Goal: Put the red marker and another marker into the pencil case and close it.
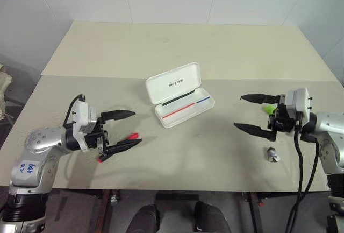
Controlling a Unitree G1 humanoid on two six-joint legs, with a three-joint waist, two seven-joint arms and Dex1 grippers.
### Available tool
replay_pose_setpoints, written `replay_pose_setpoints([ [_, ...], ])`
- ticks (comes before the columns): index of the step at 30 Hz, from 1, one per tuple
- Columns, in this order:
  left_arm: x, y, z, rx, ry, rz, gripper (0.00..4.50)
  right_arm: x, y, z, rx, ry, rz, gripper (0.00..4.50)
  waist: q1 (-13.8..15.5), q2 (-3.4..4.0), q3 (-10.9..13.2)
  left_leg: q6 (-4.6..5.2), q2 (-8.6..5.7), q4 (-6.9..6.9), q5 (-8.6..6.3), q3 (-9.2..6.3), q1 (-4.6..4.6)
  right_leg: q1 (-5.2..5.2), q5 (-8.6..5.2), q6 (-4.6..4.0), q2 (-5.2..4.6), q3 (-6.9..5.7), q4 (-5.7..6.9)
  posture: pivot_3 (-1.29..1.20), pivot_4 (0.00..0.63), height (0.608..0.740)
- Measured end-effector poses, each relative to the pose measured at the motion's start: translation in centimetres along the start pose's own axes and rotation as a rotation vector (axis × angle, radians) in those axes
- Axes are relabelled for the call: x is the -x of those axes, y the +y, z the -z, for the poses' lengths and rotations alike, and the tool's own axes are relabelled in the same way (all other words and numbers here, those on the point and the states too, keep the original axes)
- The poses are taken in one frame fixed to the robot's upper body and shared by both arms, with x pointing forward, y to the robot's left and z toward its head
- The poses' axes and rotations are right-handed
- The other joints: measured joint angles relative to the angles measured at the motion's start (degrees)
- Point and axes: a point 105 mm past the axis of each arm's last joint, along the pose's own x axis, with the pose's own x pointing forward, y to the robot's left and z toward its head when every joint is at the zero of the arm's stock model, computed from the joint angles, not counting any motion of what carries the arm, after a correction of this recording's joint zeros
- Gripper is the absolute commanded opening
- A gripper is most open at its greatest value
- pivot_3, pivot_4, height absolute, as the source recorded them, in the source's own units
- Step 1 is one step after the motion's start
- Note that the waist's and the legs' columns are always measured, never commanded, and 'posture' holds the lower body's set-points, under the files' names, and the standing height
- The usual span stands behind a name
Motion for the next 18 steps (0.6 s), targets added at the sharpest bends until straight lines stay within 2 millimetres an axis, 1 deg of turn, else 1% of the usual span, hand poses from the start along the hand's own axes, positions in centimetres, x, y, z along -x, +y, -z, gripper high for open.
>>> replay_pose_setpoints([
  [4, 0.2, 0.3, -0.3, -0.015, 0.003, -0.021, 4.46, -0.3, -0.7, -0.2, 0.003, -0.005, -0.002, 4.50, 0.02, 0.00, 0.00, 0.00, 0.02, 0.03, 0.00, 0.03, 0.01, 0.01, 0.00, 0.00, 0.00, 0.01, 0.00, 0.00, 0.150, 0.740],
  [7, 0.0, 0.4, -0.3, -0.025, -0.010, -0.031, 4.46, -0.3, -0.9, 0.2, 0.006, -0.005, 0.003, 4.50, 0.00, 0.00, 0.00, 0.00, 0.01, 0.01, 0.00, 0.05, 0.01, 0.01, 0.00, 0.00, 0.00, 0.01, 0.00, 0.00, 0.150, 0.740],
  [9, -0.5, 0.5, -0.4, -0.027, -0.023, -0.036, 4.46, -0.8, -0.8, 0.3, 0.001, -0.018, -0.003, 4.50, -0.03, 0.00, 0.00, 0.00, 0.02, 0.01, 0.00, 0.07, 0.01, -0.01, 0.00, 0.00, 0.00, 0.00, 0.00, 0.00, 0.150, 0.740],
  [12, -1.7, 1.0, -1.1, -0.063, -0.032, -0.034, 4.46, -2.1, -0.8, -0.1, 0.016, -0.043, -0.024, 4.50, -0.06, 0.00, 0.00, -0.01, 0.01, 0.02, 0.00, 0.11, 0.01, -0.02, 0.00, 0.00, 0.00, 0.01, 0.00, 0.00, 0.150, 0.740],
  [14, -2.3, 1.1, -1.0, -0.071, -0.024, -0.040, 4.46, -2.5, -0.9, -0.3, 0.036, -0.056, -0.025, 4.50, -0.03, 0.00, 0.00, -0.01, 0.01, 0.02, 0.00, 0.11, 0.02, -0.01, 0.00, 0.00, 0.00, 0.00, 0.00, 0.00, 0.150, 0.740],
  [17, -3.6, 1.5, -1.1, -0.106, -0.023, -0.049, 3.85, -3.2, -0.9, -0.1, 0.035, -0.081, -0.020, 4.50, 0.05, -0.01, -0.01, -0.01, 0.00, 0.05, 0.00, 0.12, -0.02, -0.01, 0.00, 0.00, 0.00, 0.00, 0.00, 0.00, 0.150, 0.740],
  [18, -3.8, 1.9, -1.2, -0.120, -0.022, -0.055, 3.54, -3.5, -0.8, 0.0, 0.029, -0.091, -0.022, 4.50, 0.02, -0.01, -0.01, -0.01, 0.01, 0.05, 0.01, 0.11, -0.01, -0.02, 0.00, 0.00, 0.01, 0.00, 0.00, 0.00, 0.150, 0.740],
])
